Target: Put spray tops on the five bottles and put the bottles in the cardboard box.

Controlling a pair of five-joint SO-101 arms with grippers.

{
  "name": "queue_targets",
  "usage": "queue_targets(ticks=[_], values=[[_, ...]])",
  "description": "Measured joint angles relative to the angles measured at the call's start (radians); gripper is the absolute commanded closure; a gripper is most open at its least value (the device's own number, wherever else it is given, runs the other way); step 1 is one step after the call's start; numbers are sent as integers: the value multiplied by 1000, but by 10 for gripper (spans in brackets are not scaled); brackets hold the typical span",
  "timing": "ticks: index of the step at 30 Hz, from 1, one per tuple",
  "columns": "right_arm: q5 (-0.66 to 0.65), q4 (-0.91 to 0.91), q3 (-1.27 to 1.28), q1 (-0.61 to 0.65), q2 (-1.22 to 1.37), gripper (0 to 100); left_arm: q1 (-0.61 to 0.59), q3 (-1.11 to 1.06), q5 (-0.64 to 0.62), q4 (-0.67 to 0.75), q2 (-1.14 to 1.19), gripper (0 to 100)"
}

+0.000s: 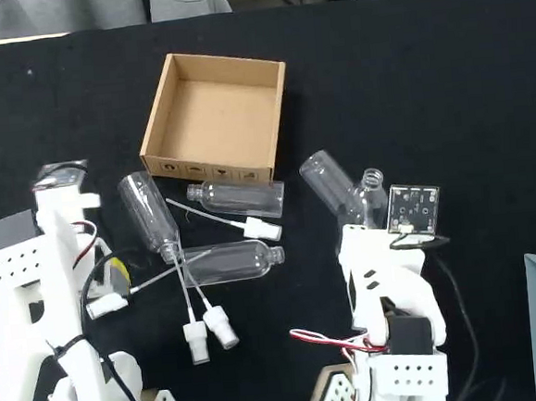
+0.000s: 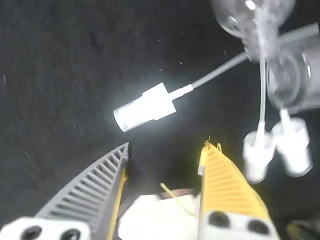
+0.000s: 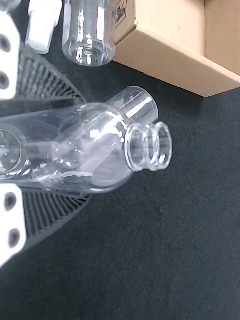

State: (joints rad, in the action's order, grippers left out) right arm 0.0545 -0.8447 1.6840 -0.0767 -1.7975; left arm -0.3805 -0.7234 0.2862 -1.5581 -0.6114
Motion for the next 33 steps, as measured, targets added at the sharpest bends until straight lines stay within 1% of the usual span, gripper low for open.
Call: queue_targets(ticks=[7,10,12,16,19,23,30,33], values=[[0,0,0,0,0,966,0,0,-446,-2,0,795],[0,0,0,0,0,966,0,-12,-595,0,0,795],[0,0,0,0,0,966,0,-54,-663,2,0,795],[0,0,0,0,0,966,0,-98,-726,5,0,794],[0,0,0,0,0,966,0,-140,-736,49,0,790],[0,0,0,0,0,966,0,-173,-746,123,2,790],[0,0,0,0,0,966,-3,-252,-806,258,2,789],[0,0,0,0,0,966,-49,-290,-809,325,2,789]])
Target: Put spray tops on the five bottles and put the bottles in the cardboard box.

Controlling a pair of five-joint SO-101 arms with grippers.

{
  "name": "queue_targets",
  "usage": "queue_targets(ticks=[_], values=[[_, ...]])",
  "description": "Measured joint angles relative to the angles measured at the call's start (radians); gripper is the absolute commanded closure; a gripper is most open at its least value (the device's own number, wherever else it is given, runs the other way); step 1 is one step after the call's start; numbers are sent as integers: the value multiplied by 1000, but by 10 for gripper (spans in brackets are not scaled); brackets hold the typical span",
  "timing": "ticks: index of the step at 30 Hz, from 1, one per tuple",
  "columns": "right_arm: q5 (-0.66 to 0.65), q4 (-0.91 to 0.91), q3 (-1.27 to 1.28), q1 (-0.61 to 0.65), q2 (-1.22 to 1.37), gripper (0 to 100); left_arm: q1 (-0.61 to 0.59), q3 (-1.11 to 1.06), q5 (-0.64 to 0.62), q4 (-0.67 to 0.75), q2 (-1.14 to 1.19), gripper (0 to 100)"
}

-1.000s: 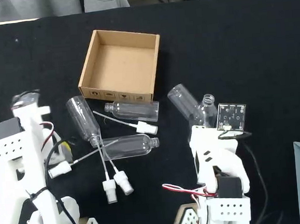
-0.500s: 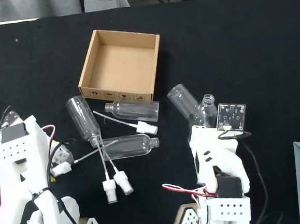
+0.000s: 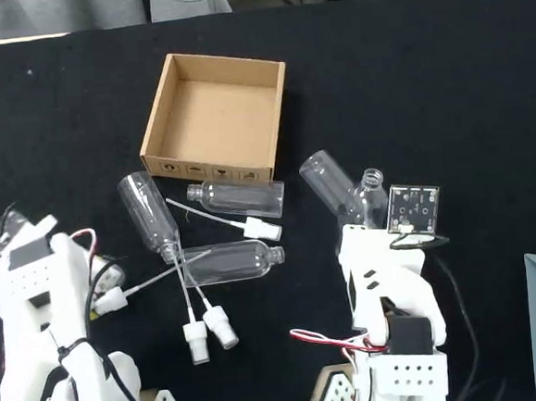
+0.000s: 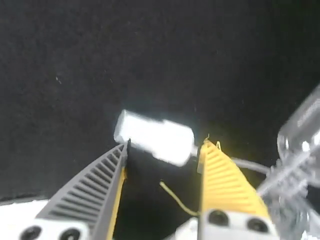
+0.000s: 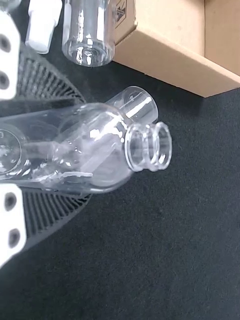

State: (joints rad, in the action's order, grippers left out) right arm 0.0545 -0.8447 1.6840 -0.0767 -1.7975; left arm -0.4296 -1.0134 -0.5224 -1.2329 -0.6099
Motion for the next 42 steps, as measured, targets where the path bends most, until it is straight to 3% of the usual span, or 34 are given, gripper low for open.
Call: queue_targets(ticks=[6,19,26,42], values=[[0,0,0,0,0,966,-64,-80,0,118,-11,789],[0,0,0,0,0,966,-68,-94,-35,143,-17,789],[0,0,0,0,0,966,-8,-55,-38,41,-3,789],[0,0,0,0,0,966,20,-54,123,-49,-3,789]])
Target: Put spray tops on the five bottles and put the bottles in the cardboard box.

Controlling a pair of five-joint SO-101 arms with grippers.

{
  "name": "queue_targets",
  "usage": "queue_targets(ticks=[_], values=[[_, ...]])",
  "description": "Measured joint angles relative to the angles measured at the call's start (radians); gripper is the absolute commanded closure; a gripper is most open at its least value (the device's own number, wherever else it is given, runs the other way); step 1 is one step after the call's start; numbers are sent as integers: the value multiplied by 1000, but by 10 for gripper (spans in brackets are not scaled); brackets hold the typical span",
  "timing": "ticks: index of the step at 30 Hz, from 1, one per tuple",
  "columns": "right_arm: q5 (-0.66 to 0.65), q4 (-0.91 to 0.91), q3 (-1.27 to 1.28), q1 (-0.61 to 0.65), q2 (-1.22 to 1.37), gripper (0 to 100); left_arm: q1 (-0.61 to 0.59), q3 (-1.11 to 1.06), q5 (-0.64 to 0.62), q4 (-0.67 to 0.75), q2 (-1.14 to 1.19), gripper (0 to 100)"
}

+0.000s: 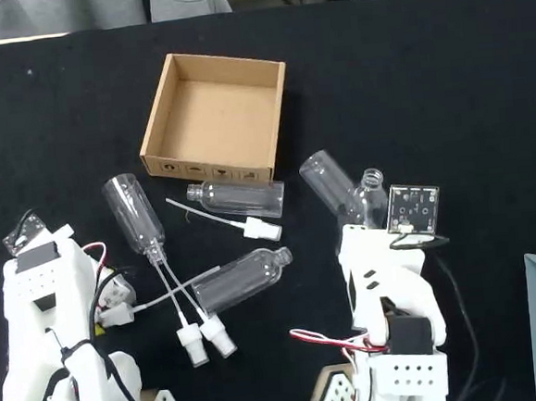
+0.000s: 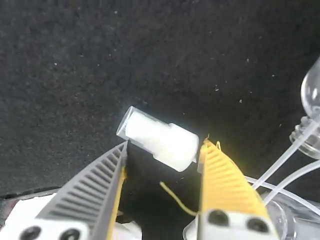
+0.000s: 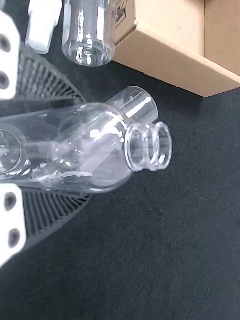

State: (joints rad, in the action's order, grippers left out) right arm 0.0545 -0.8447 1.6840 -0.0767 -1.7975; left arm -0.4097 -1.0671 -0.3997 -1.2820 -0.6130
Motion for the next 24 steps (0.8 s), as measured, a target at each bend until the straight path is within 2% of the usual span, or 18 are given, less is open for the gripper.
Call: queue_targets(ticks=[11,17,24], values=[[0,0,0,0,0,966,0,0,15,14,0,789],[0,0,0,0,0,966,0,-17,138,170,0,789],[0,0,0,0,0,966,0,-17,302,199,-2,791]])
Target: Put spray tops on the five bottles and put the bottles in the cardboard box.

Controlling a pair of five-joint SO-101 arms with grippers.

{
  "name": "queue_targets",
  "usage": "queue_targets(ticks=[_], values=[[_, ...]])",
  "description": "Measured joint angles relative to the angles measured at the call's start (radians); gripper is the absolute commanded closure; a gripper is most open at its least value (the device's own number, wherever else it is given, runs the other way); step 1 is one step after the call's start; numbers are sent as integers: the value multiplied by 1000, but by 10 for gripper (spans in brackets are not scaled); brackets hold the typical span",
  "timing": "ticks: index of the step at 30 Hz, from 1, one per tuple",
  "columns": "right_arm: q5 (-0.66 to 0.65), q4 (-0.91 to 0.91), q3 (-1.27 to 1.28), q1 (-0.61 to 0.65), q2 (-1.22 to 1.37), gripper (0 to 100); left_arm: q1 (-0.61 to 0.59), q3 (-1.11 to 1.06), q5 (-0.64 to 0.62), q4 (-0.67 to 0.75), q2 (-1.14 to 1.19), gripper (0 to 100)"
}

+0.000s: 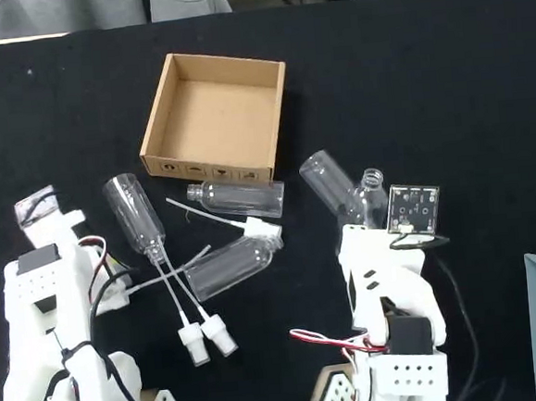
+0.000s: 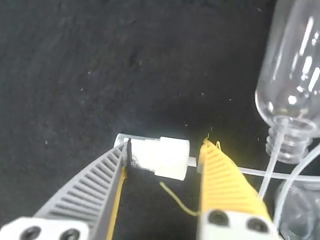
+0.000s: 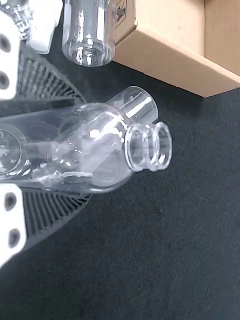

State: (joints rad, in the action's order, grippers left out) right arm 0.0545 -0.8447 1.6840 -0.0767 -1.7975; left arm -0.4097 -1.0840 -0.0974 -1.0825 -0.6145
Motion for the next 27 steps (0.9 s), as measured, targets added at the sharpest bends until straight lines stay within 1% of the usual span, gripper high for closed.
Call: queue_targets(ticks=[3,7,11,14,17,19,20,22,24,27], values=[[0,0,0,0,0,966,0,0,77,2,0,790],[0,0,0,0,0,966,-29,20,103,-23,2,790],[0,0,0,0,0,966,-61,89,107,-150,3,789],[0,0,0,0,0,966,-63,146,107,-265,3,789],[0,0,0,0,0,966,-63,183,107,-344,3,788],[0,0,0,0,0,966,-63,187,107,-379,3,763],[0,0,0,0,0,966,-63,187,106,-390,3,732],[0,0,0,0,0,966,-63,187,64,-397,3,658],[0,0,0,0,0,966,-63,187,-12,-400,3,606],[0,0,0,0,0,966,-63,187,-104,-399,3,609]])
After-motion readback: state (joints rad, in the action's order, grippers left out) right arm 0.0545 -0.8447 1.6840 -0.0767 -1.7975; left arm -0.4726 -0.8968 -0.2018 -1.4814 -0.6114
